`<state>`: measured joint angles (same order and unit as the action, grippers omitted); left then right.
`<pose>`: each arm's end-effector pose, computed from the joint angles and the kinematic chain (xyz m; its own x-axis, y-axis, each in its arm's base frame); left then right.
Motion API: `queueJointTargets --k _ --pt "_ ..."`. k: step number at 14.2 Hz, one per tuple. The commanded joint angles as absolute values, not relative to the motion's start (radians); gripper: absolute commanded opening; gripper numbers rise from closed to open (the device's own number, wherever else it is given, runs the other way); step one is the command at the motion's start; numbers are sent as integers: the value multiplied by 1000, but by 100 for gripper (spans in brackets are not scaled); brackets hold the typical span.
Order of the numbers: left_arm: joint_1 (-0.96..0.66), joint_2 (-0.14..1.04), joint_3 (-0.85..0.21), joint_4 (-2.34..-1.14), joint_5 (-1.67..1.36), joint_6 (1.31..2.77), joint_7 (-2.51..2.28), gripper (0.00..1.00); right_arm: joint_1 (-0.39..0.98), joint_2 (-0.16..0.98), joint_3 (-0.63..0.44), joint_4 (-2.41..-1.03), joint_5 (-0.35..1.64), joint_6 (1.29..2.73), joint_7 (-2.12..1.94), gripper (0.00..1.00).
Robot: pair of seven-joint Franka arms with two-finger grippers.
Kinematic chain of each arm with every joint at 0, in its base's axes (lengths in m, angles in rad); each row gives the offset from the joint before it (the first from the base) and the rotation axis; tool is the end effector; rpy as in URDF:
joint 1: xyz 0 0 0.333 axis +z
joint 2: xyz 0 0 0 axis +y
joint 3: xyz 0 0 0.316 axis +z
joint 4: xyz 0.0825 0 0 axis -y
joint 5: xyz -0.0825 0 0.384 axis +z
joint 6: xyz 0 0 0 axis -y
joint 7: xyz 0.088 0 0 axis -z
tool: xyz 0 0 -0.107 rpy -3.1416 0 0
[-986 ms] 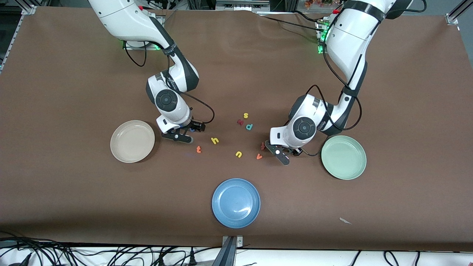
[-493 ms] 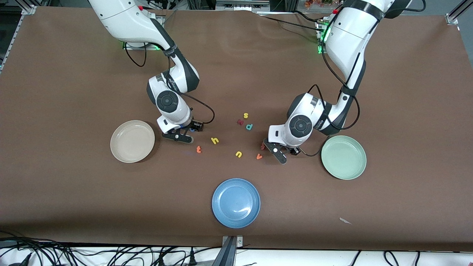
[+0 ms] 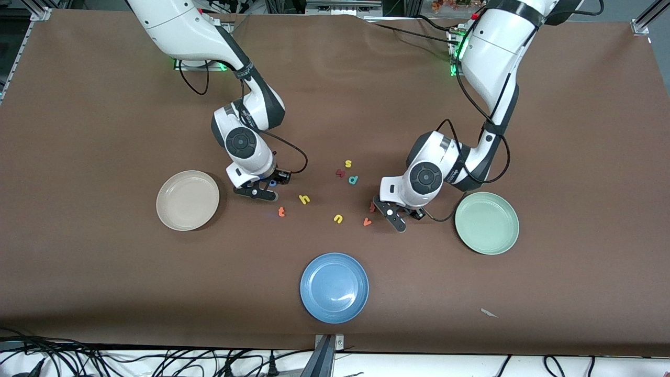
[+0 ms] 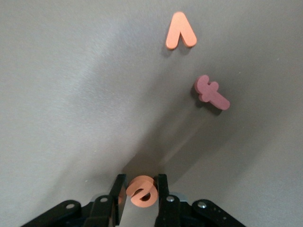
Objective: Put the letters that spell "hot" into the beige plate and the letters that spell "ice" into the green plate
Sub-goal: 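Grasp the orange e with the left gripper while the right gripper grasps the blue o, then carry the e to the green plate while the right gripper lifts the o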
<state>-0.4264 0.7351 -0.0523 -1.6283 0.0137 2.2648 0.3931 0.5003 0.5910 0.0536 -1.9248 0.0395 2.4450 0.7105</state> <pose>0.6043 -0.3088 0.1819 0.6414 -0.7630 -0.0803 -0.7609 -0.6460 0.0608 0.5249 0.3237 0.1741 0.9770 -0.1941 -0.0886 -0.1943 -0.9809 0.0064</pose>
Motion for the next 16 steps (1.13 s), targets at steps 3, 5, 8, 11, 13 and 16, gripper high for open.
queueJointTargets --k 3,5,8,11,13,16 --pt "-382 640 -44 -1652 37 2212 419 14 492 591 57 -1930 58 2454 686 50" --pt "-367 629 -43 -1649 35 2195 417 14 489 591 57 -1928 58 2454 677 50" --pt "-336 623 -35 -1649 37 2183 455 10 489 591 57 -1928 58 2454 675 50" --pt "-240 618 -40 -1634 38 2180 486 4 485 591 55 -1927 58 2454 661 47" --pt "-210 614 -35 -1641 37 2165 534 4 482 591 55 -1927 58 2456 658 46" --pt "-152 623 -34 -1646 38 2158 558 4 480 592 55 -1927 58 2459 658 43"
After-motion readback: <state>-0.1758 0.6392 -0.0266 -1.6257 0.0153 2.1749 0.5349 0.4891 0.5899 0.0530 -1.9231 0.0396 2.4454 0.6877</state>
